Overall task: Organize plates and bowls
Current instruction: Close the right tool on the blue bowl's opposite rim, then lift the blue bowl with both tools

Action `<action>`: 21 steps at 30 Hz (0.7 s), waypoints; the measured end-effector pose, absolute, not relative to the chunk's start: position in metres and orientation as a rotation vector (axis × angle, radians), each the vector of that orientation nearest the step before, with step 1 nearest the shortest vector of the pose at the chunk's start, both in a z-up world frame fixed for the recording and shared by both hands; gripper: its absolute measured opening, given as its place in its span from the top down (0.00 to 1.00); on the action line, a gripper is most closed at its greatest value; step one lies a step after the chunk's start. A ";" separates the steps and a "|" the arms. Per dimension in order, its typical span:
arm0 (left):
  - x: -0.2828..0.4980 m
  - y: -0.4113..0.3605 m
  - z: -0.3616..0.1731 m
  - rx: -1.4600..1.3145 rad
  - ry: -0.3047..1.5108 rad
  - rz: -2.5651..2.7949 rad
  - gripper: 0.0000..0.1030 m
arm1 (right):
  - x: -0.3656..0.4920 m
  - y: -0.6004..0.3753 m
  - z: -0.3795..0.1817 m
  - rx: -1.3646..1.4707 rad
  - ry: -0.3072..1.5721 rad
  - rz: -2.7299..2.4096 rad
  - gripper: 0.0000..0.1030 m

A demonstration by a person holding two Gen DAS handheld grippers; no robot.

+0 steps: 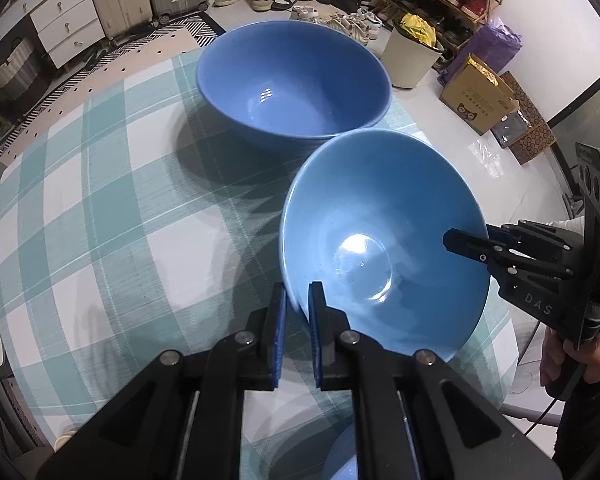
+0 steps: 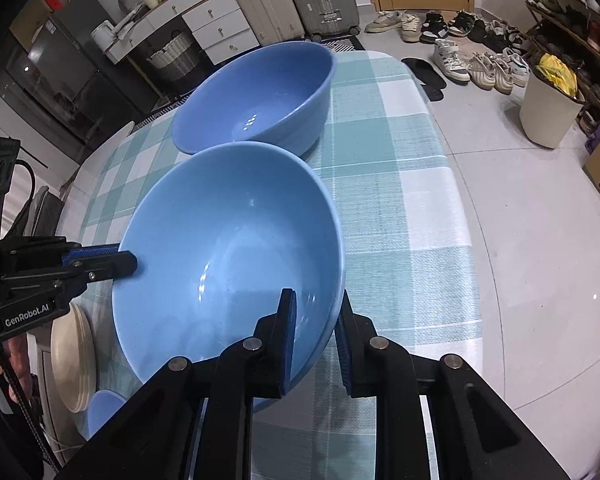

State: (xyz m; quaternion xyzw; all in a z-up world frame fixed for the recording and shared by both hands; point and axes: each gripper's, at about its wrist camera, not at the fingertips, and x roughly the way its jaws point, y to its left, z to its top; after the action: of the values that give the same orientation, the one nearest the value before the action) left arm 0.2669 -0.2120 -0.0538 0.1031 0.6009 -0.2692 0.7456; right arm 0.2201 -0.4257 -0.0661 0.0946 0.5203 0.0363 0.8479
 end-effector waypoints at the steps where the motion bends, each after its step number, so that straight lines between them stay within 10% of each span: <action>1: 0.267 -0.210 -0.054 0.223 1.317 -0.589 0.92 | 0.221 -0.425 -0.066 0.200 1.097 0.080 0.81; 21: 0.269 -0.197 -0.053 0.187 1.334 -0.604 0.92 | 0.223 -0.410 -0.054 0.143 1.073 0.068 0.84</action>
State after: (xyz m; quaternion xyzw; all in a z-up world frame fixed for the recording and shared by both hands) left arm 0.2690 -0.1969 -0.0527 0.0852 0.6081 -0.2754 0.7397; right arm 0.2233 -0.4098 -0.0545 0.0681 0.5105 0.0324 0.8566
